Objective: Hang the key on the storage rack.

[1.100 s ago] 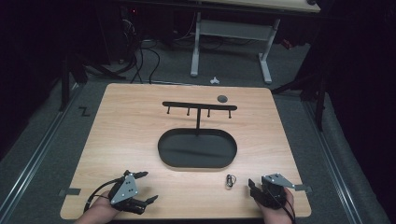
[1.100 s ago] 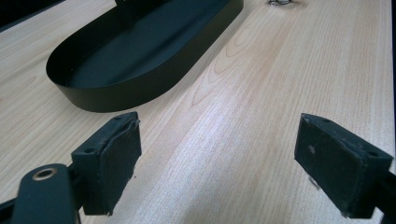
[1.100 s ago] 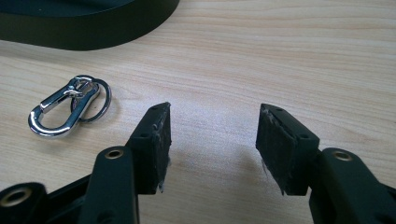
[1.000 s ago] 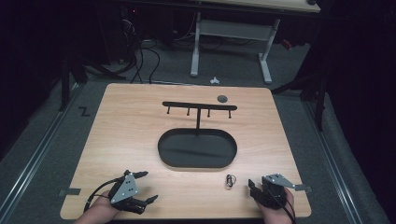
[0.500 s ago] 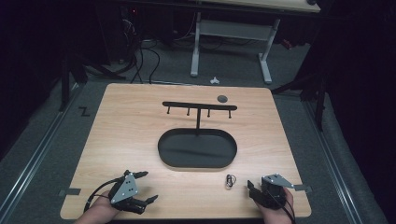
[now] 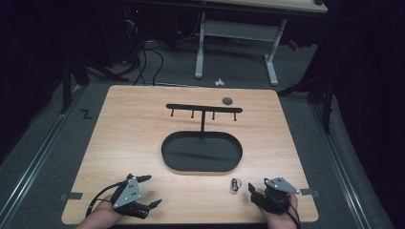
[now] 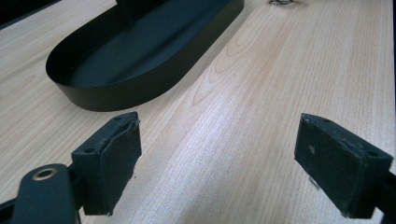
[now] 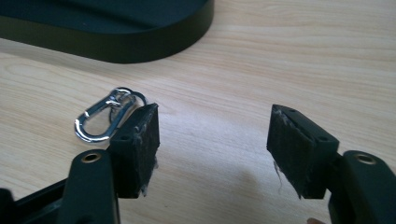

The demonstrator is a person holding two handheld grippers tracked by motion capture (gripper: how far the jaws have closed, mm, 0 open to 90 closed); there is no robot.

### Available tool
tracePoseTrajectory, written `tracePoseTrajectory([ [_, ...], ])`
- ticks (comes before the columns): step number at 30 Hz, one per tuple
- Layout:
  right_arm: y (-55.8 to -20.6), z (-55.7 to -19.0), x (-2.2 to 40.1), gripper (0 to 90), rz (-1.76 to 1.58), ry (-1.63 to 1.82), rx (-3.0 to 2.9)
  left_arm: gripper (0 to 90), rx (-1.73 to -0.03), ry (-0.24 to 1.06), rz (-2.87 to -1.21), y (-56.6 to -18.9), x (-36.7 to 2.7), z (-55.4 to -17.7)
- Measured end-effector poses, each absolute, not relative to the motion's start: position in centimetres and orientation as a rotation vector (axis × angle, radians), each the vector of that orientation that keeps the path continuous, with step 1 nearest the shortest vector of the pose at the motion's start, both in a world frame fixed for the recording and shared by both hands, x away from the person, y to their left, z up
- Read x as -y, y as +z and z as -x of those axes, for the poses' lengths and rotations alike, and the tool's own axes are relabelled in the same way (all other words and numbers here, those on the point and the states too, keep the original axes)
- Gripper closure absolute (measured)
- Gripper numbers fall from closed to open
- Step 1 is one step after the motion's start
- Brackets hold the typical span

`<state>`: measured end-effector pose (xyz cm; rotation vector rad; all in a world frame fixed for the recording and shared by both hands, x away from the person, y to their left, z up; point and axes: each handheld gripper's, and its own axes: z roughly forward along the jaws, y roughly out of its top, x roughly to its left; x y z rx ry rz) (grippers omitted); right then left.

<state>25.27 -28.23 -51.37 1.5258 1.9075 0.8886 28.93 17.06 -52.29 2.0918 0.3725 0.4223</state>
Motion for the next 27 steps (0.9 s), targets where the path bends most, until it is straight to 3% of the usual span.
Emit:
tracePoseTrajectory([
  [2,-51.3,-25.3,27.9,30.4,-1.523,0.925,-1.910,15.2,-0.372,0.422,-2.092,-52.3,-17.1,-28.9],
  [27,-51.3,-25.6,25.5,28.3,-1.439,0.791,-2.100,15.1,-0.357,0.411,-2.092,-52.3,-17.1,-28.9],
])
